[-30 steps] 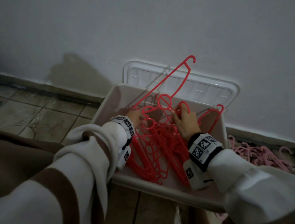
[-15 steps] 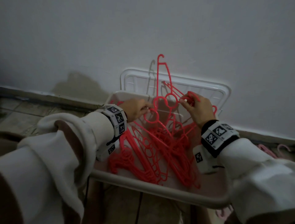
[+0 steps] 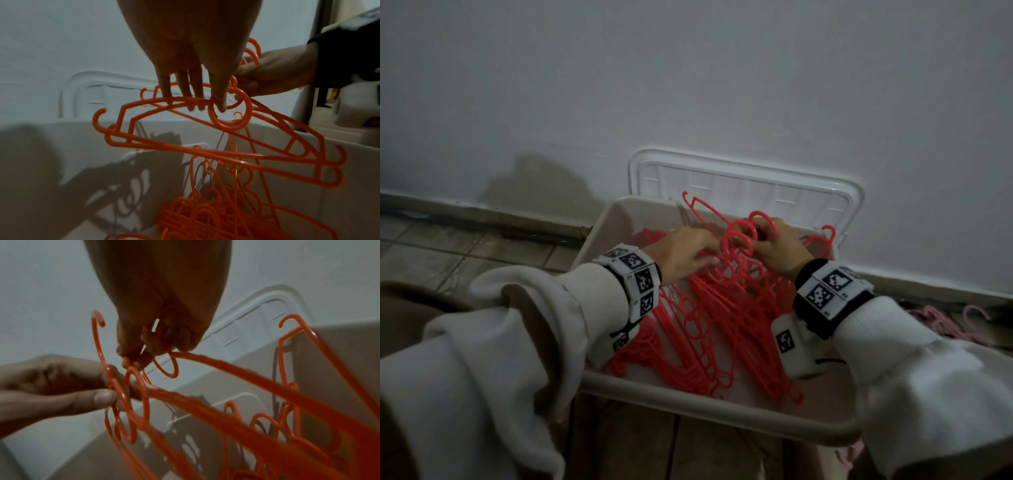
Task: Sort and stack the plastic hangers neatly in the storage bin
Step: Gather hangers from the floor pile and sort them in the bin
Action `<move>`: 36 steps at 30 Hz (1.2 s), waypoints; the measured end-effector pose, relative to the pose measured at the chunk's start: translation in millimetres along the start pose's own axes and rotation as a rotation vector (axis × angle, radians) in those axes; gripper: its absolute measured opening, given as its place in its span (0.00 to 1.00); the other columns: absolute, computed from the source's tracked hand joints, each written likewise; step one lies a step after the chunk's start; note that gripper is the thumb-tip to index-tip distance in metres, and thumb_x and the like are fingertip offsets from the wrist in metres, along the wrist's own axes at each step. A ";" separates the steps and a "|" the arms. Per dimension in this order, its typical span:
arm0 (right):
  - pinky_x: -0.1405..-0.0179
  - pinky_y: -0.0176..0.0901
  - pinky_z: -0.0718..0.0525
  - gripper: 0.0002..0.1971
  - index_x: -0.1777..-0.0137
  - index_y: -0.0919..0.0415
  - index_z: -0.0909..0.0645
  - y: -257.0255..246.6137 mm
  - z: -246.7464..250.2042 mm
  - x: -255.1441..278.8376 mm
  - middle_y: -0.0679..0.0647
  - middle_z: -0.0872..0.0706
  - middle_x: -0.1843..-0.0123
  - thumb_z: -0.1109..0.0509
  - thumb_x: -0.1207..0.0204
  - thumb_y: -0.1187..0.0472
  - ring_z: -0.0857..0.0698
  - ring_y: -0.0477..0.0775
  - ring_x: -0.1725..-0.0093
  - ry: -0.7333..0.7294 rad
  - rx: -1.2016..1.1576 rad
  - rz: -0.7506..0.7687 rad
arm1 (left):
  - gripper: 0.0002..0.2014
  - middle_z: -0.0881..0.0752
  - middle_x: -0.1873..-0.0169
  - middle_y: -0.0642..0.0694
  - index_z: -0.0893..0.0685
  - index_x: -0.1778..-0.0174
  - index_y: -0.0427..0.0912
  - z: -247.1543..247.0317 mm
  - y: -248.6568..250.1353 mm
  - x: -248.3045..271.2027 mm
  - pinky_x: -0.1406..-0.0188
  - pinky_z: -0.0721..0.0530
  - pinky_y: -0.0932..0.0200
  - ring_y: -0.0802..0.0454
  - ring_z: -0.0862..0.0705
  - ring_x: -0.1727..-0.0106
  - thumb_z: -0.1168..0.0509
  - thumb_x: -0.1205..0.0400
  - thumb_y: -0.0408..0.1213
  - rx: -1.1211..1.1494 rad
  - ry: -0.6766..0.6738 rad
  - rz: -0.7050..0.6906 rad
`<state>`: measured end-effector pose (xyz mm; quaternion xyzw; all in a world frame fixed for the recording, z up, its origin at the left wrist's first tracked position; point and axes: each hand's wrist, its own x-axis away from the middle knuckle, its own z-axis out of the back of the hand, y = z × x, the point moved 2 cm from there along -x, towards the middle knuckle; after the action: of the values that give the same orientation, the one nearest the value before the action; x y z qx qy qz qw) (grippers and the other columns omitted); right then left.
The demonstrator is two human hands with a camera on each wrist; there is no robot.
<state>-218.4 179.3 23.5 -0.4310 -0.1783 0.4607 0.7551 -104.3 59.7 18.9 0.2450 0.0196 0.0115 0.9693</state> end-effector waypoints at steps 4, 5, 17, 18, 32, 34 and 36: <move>0.70 0.18 0.28 0.08 0.58 0.65 0.18 1.3 -1.7 1.4 0.42 0.19 0.80 0.33 0.27 0.78 0.22 0.29 0.76 0.001 -0.214 -0.017 | 0.10 0.11 0.48 0.48 0.13 0.44 0.44 -0.3 2.7 2.9 0.46 0.26 0.63 0.51 0.15 0.44 0.33 0.20 0.38 -0.028 0.040 0.018; 0.69 0.18 0.27 0.10 0.60 0.63 0.19 1.4 -1.3 0.5 0.38 0.17 0.78 0.33 0.27 0.78 0.21 0.29 0.74 0.001 -0.237 -0.015 | 0.10 0.11 0.48 0.48 0.13 0.44 0.44 0.1 3.5 3.8 0.46 0.26 0.64 0.51 0.15 0.44 0.33 0.21 0.38 -0.031 0.051 0.022; 0.53 0.44 0.21 0.13 0.49 0.79 0.21 1.4 -14.1 -0.4 0.60 0.16 0.60 0.34 0.24 0.65 0.19 0.53 0.58 -0.081 -0.432 -0.187 | 0.15 0.11 0.49 0.44 0.17 0.41 0.37 2.8 2.7 5.9 0.43 0.22 0.61 0.48 0.14 0.43 0.30 0.23 0.36 0.018 0.152 0.127; 0.53 0.44 0.21 0.14 0.48 0.79 0.21 1.2 -14.0 -0.4 0.61 0.16 0.60 0.34 0.23 0.65 0.19 0.54 0.58 -0.086 -0.448 -0.209 | 0.16 0.11 0.50 0.44 0.17 0.40 0.37 3.6 4.3 7.1 0.45 0.21 0.63 0.49 0.14 0.45 0.30 0.23 0.35 0.034 0.166 0.130; 0.72 0.23 0.22 0.13 0.59 0.60 0.30 15.5 -11.0 -4.1 0.39 0.15 0.78 0.43 0.22 0.79 0.18 0.31 0.75 -0.035 -0.482 -0.254 | 0.17 0.15 0.50 0.41 0.16 0.40 0.34 -3.7 -10.6 13.0 0.47 0.27 0.64 0.47 0.17 0.46 0.45 0.16 0.38 0.005 0.142 0.109; 0.74 0.22 0.24 0.16 0.65 0.58 0.31 17.0 -9.2 -5.3 0.39 0.17 0.82 0.42 0.21 0.78 0.19 0.30 0.77 0.004 -0.474 -0.260 | 0.18 0.19 0.56 0.53 0.20 0.38 0.31 -3.6 -11.2 12.4 0.56 0.27 0.78 0.66 0.18 0.54 0.47 0.15 0.37 0.112 0.136 0.206; 0.77 0.20 0.26 0.15 0.68 0.63 0.27 17.4 -12.4 -5.7 0.41 0.21 0.85 0.38 0.23 0.78 0.22 0.31 0.81 0.019 -0.422 -0.256 | 0.15 0.21 0.54 0.54 0.22 0.37 0.33 -4.1 -11.6 10.9 0.49 0.25 0.71 0.56 0.18 0.48 0.44 0.16 0.36 0.110 0.149 0.258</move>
<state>-222.5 172.0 3.1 -0.5575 -0.3165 0.3095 0.7023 -93.4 51.8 9.5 0.2964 0.0605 0.1531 0.9408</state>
